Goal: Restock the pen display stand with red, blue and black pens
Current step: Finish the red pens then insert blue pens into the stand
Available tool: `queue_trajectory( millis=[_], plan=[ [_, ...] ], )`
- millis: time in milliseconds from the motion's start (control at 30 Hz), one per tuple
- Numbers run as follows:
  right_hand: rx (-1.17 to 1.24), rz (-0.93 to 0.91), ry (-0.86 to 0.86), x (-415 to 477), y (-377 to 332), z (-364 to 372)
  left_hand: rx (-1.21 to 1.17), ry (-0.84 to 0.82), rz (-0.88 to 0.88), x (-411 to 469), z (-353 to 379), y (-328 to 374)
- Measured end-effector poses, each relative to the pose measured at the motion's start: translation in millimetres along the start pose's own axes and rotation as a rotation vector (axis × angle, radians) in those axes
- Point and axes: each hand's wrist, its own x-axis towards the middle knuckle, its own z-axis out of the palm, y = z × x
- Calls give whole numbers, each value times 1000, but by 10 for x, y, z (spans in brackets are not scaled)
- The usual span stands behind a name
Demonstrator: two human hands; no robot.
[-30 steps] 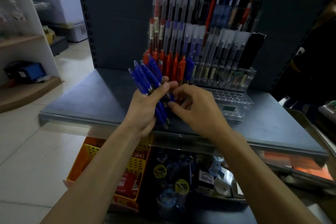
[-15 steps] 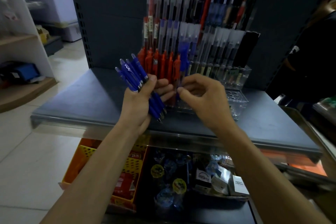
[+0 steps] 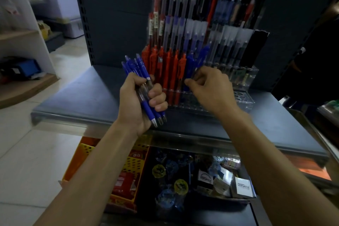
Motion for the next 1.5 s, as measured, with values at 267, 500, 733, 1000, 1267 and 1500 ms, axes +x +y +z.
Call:
queue_trajectory(
  millis=[267,500,733,1000,1267,1500],
  plan=[
    [50,38,70,-68,35,81,168,17,29,-17,68,-50],
    [114,-12,198,-179,10,212,333,68,58,-50,87,-62],
    [229,-13,232,-240,34,236,364,56,55,-60,127,-120],
    [452,-215,62,-452,-54,246,415,62,80,-50,127,-196],
    [565,-157,-145,-392,25,118,424,-12,38,-32,149,-214],
    [747,-7,188,-192,49,-45,478,82,143,44,154,-256]
  ],
)
